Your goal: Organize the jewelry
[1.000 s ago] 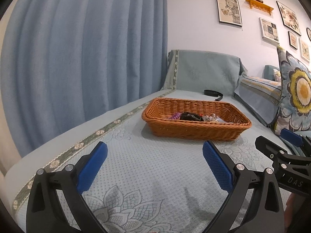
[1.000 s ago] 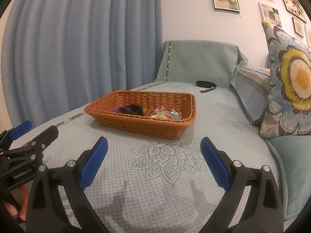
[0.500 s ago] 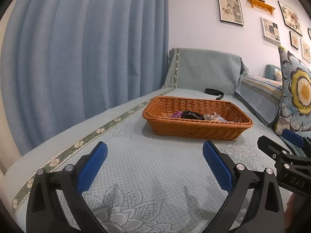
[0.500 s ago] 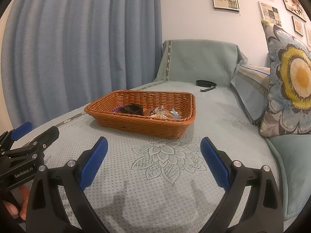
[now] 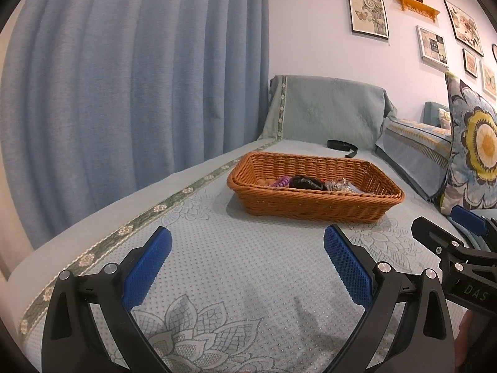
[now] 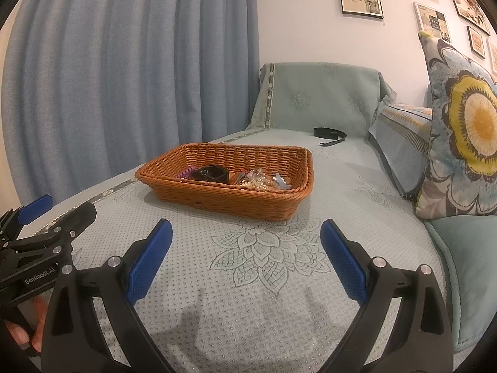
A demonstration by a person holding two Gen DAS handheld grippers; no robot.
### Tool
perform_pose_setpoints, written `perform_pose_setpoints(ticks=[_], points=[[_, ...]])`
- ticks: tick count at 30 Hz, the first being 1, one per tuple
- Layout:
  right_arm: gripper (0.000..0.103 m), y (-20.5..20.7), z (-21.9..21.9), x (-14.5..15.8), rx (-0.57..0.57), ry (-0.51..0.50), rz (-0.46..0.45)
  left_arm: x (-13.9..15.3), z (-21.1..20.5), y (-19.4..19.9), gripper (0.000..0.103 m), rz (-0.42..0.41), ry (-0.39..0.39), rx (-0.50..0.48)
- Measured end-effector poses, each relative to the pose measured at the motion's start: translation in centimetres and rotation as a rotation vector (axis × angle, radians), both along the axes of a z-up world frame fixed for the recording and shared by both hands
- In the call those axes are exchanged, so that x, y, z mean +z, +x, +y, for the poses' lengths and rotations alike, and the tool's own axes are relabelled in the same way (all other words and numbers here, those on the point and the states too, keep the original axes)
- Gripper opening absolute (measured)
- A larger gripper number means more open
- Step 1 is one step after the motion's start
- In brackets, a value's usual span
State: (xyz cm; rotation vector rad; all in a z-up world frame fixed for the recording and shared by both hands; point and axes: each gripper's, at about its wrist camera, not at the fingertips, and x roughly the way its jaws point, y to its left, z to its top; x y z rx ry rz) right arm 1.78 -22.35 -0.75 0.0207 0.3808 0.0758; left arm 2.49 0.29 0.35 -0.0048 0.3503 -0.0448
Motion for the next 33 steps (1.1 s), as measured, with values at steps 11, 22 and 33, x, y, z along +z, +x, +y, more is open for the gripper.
perform_pose_setpoints(ticks=[11,22,33], points=[[0.092,0.01,-0.09,-0.02,0.002,0.0,0.003,-0.13,-0.34,0.1,0.095,0.004,0.009,0.001],[0.092,0.03,-0.1,0.01,0.003,0.0,0.004,-0.16,-0.4,0.08,0.095,0.005,0.009,0.002],[0.092,0.02,-0.1,0.03,0.003,0.001,0.004,-0.27,-0.53,0.12,0.095,0.009,0.014,0.001]])
